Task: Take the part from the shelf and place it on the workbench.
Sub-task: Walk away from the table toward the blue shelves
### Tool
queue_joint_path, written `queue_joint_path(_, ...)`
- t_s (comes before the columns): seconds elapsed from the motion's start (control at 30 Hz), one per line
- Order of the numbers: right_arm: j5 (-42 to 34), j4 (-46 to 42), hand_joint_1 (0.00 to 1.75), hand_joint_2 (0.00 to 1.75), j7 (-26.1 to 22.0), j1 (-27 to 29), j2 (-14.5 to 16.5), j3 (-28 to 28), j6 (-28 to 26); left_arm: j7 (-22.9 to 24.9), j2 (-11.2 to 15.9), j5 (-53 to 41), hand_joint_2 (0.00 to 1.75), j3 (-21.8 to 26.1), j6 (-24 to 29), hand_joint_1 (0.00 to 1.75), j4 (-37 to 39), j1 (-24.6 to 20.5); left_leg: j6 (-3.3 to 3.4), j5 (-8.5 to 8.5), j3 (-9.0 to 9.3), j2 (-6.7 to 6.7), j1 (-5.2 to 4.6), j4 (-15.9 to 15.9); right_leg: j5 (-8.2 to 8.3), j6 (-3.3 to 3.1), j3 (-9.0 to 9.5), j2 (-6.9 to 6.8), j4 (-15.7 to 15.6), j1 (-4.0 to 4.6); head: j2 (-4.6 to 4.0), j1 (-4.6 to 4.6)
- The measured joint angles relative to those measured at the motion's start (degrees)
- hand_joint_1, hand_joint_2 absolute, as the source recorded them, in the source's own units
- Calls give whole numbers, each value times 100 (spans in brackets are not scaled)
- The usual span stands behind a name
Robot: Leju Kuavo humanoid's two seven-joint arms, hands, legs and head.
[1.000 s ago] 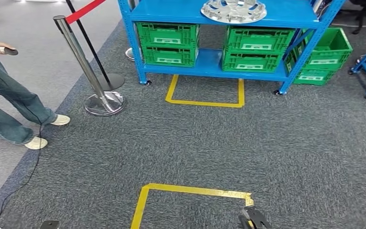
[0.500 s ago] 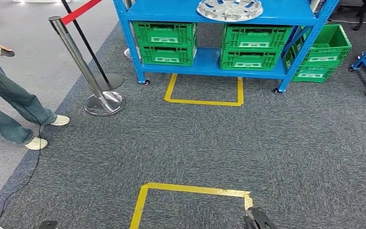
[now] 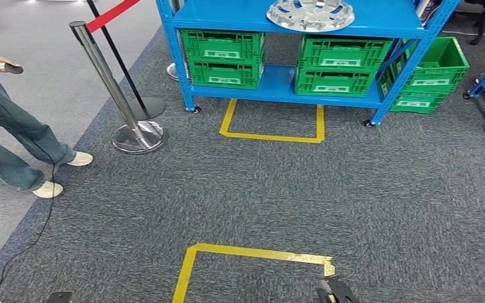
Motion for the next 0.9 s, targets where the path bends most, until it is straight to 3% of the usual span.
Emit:
queue_joint_path(0.07,1,-4,0,0,4,-5,9,0,-1,19,6,-28,0,4,5,0,-2,0,-115,-113,25,-13,42,106,308,97,340,43,-690,-65,0,19)
queue_joint_path(0.1,-1,-7,0,0,8,-7,19,0,0,22,12,-48,0,6,7,0,-5,-2,-164,-167,19,-18,48,168,358,75,456,75,-895,-81,0,26)
queue_joint_path(0.13,-1,-9,0,0,13,-6,26,0,0,25,18,-63,0,8,10,0,-9,-4,-199,-204,7,-23,45,216,333,27,504,104,-960,-82,0,22)
queue_joint_path(0.2,-1,-9,0,0,20,-6,27,0,-4,26,21,-95,0,10,10,0,-16,-4,-225,-234,-2,-32,52,241,276,-137,503,118,-908,-56,0,-9)
queue_joint_path(0.27,-1,-5,0,0,19,-9,20,0,-7,26,17,-136,0,9,-4,0,-17,-13,-241,-297,-50,46,64,376,228,-231,535,106,-897,-31,0,-36)
queue_joint_path(0.33,-1,-4,0,0,16,-6,18,0,-3,25,14,-167,0,3,-18,0,-17,-39,-233,-504,-369,167,44,963,169,-313,602,67,-903,-7,0,-55)
queue_joint_path(0.4,-1,-4,0,0,16,4,17,0,-1,24,14,-175,0,-1,-26,0,-17,-48,-192,-720,-899,205,14,1774,100,-364,670,19,-903,23,0,-65)
queue_joint_path(0.43,-1,-4,0,0,16,10,17,0,-1,24,14,-181,0,-1,-33,0,-17,-41,-161,-714,-1103,206,-3,2016,60,-377,711,4,-903,37,0,-67)
queue_joint_path(0.47,-1,-4,0,0,16,15,17,0,-1,24,14,-189,0,-1,-40,0,-17,-30,-121,-595,-1211,206,-27,2058,17,-382,762,-5,-904,48,0,-68)
queue_joint_path(0.5,-1,-4,0,0,16,17,17,0,-1,24,14,-197,0,0,-45,0,-17,-21,-73,-372,-1208,206,-60,1885,-30,-380,822,-9,-906,53,0,-67)
queue_joint_path(0.57,-1,-4,0,0,16,17,19,0,0,24,15,-211,0,3,-46,0,-19,-11,42,142,-992,226,-146,1178,-130,-359,925,-17,-921,56,0,-71)
queue_joint_path(0.6,-1,-4,0,0,16,18,21,0,0,24,16,-217,0,7,-45,0,-20,-13,84,251,-854,241,-183,831,-183,-340,965,-17,-936,65,0,-80)
queue_joint_path(0.67,-1,-4,0,0,17,21,25,0,0,22,17,-240,0,12,-46,0,-22,-24,101,206,-681,262,-218,459,-238,-288,1066,-30,-1009,84,0,-89)
queue_joint_path(0.77,-1,-4,0,0,17,-7,23,0,-1,20,14,-273,0,16,-52,0,-26,-17,117,93,-494,225,-188,314,-248,-205,1229,-59,-1033,92,1,-77)
queue_joint_path(0.83,-1,-4,0,0,14,-35,23,0,-1,19,14,-284,0,29,-54,0,-28,-16,151,18,-342,207,-179,287,-362,-195,971,-62,-556,99,2,-54)
queue_joint_path(0.9,-1,-4,0,0,15,-18,21,0,0,19,14,-301,0,39,-54,0,-28,-22,187,-108,-205,198,-192,286,-598,-192,451,-56,187,114,3,-36)
